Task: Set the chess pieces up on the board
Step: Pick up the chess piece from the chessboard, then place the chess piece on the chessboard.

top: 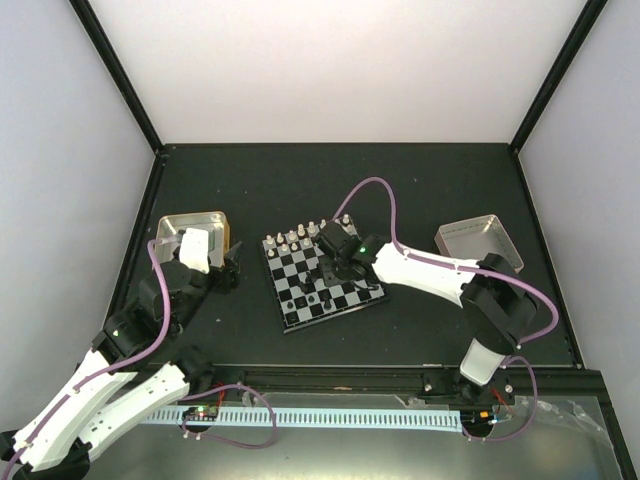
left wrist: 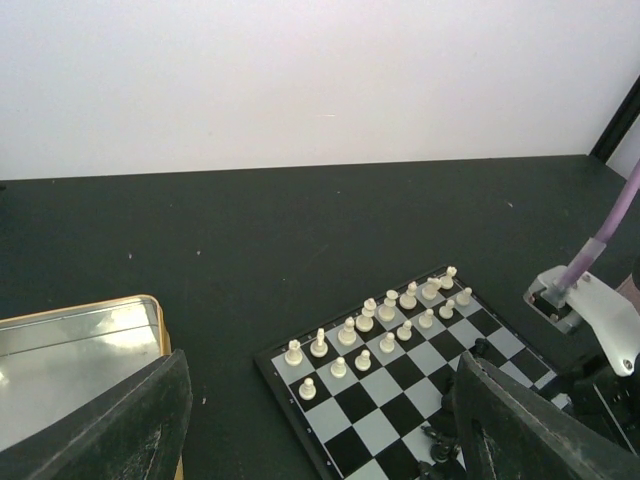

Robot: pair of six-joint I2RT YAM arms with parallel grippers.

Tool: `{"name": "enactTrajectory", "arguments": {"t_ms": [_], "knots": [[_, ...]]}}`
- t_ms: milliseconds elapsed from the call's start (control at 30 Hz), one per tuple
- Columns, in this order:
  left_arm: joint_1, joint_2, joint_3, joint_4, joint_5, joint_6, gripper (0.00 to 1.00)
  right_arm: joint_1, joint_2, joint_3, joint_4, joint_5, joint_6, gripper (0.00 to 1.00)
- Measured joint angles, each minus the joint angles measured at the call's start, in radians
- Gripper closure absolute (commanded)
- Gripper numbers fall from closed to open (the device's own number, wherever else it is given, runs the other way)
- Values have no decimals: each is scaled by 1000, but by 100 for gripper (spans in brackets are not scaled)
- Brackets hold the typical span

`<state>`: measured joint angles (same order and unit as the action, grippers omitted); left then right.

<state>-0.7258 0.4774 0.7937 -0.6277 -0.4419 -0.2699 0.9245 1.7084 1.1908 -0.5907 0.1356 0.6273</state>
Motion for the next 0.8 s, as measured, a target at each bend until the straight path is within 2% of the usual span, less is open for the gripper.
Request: {"name": "enactTrajectory", "arguments": {"t_ms": [233,600,700,800], "knots": [[0,0,0,0,0,0,27,0,-6,-60,2,-31,7,98],[0,2,0,0,0,0,27,1,44,-62,10,-68,7,94],[0,4,0,0,0,0,27,2,53,-62,9,-69,6,90],[0,7,0,0,0,0,27,3,54,-62,7,-69,6,79]]}}
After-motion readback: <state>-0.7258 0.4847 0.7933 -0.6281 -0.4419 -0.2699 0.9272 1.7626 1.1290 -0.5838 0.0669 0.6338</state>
